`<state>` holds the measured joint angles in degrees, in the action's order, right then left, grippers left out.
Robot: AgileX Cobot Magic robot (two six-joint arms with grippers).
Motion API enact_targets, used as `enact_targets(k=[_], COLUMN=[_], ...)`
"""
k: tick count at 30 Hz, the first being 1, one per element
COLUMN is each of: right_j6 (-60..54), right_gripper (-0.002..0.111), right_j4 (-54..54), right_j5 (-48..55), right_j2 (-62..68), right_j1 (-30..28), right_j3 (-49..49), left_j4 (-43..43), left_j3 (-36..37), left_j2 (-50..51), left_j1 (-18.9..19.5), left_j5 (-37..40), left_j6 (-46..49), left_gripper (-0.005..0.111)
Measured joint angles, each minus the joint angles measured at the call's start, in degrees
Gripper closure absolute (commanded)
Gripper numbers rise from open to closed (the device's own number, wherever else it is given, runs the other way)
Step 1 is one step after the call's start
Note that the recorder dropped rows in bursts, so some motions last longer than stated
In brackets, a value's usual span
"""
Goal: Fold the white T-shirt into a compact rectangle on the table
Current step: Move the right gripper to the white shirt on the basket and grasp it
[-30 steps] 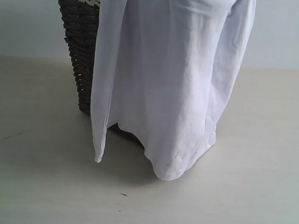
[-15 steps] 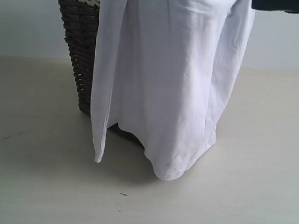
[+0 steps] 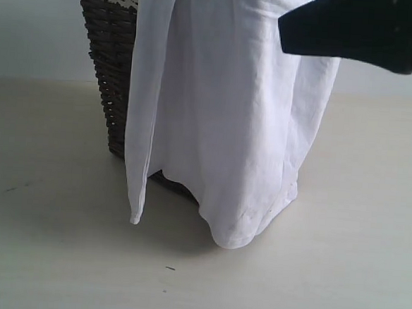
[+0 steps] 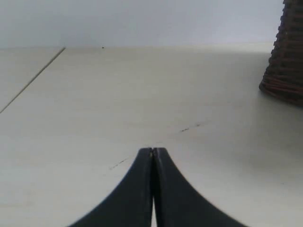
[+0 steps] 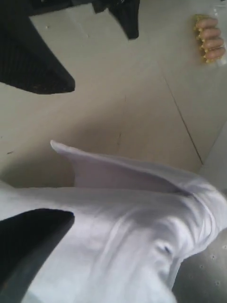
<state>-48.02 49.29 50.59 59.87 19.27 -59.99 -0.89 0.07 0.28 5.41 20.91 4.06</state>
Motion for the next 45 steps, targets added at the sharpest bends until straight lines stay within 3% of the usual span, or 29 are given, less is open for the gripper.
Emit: enact_targets(k=[4,9,15,23,28,34,39,42,45], right_j6=[9.44,13.92,17.64,29.42,30.06,22.45,20.61,20.61,20.61], right_gripper=[0.042,0.042,0.042,0.042,0.042,0.044,0.060,0.079,0.105], right_j4=[-11.91,-15.71,-17.68,-29.21,-27.94,-19.04,-16.53,-16.52,-16.52], right_j5=[-5.50,-9.66,-15.02,-17.87,-19.20,-19.74,-20.44,-20.97,-21.24], right_j2=[1.59,2.63,7.00,12.51,12.54,13.89,16.43,17.14,17.21], right_j1=[5.07,8.55,9.20,9.32,9.32,9.32,9.32,9.32,9.32], right_j3=[0.00,0.00,0.00,0.00,0.00,0.00,0.00,0.00,0.00], left_j4=[0.00,0.00,0.00,0.00,0.00,0.00,0.00,0.00,0.00], left_j3=[0.00,0.00,0.00,0.00,0.00,0.00,0.00,0.00,0.00], left_j2=[0.00,0.00,0.00,0.00,0.00,0.00,0.00,0.00,0.00], left_j1=[0.00,0.00,0.00,0.00,0.00,0.00,0.00,0.00,0.00], left_j5=[0.00,0.00,0.00,0.00,0.00,0.00,0.00,0.00,0.00], left_j6=[0.00,0.00,0.00,0.00,0.00,0.00,0.00,0.00,0.00], left_gripper=[0.107,0.107,0.107,0.107,0.107,0.107,0.107,0.107,0.107])
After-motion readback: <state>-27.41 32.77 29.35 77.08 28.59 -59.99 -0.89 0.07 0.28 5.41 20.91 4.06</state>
